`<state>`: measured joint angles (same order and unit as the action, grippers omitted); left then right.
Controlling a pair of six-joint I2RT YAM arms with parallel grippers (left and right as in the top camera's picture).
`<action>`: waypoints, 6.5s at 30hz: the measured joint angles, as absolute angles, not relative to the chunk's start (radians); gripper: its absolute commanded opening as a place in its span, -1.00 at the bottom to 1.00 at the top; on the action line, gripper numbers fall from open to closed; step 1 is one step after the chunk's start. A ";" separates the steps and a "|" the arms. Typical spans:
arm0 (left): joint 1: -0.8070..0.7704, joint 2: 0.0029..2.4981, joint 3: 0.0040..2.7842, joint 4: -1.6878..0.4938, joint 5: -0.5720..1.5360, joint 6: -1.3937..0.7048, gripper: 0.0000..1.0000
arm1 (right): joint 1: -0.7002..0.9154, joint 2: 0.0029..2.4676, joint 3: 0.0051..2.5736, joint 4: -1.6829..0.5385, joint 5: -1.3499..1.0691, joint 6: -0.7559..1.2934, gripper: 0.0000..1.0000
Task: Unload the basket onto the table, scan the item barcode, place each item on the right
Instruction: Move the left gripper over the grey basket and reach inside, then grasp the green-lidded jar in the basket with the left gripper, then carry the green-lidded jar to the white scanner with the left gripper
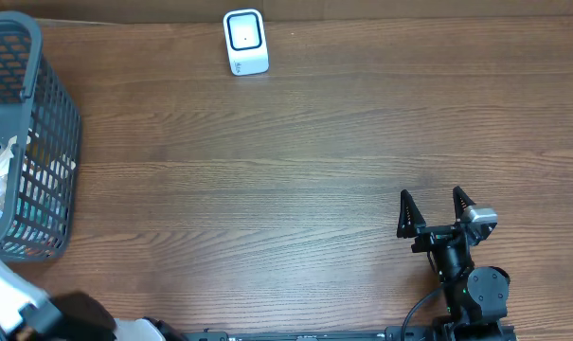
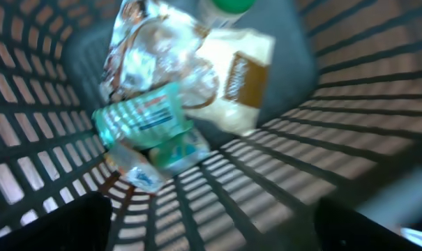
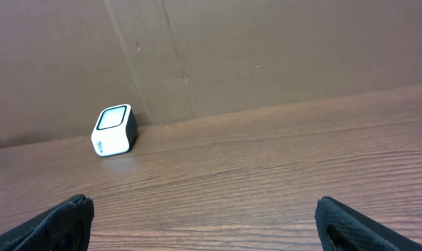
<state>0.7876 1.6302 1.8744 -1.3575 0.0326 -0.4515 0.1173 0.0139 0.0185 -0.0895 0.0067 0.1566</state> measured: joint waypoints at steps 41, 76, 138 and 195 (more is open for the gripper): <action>0.859 1.943 1.871 -1.485 -0.068 -0.410 0.69 | 0.117 0.014 0.019 -0.090 0.006 0.157 1.00; 0.766 2.064 1.870 -0.772 -0.043 -0.224 1.00 | 0.117 0.014 0.019 -0.090 0.006 0.157 1.00; 0.721 2.308 1.874 -0.507 -0.239 -0.229 0.05 | 0.118 0.014 0.019 -0.090 0.007 0.156 0.99; -0.174 1.646 1.872 -1.135 -0.081 -0.229 -0.05 | 0.117 0.014 0.019 -0.090 0.007 0.156 1.00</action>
<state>-0.1741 1.6463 1.8725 -1.1347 -0.0811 -0.2287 0.1173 0.0139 0.0185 -0.0898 0.0067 0.1562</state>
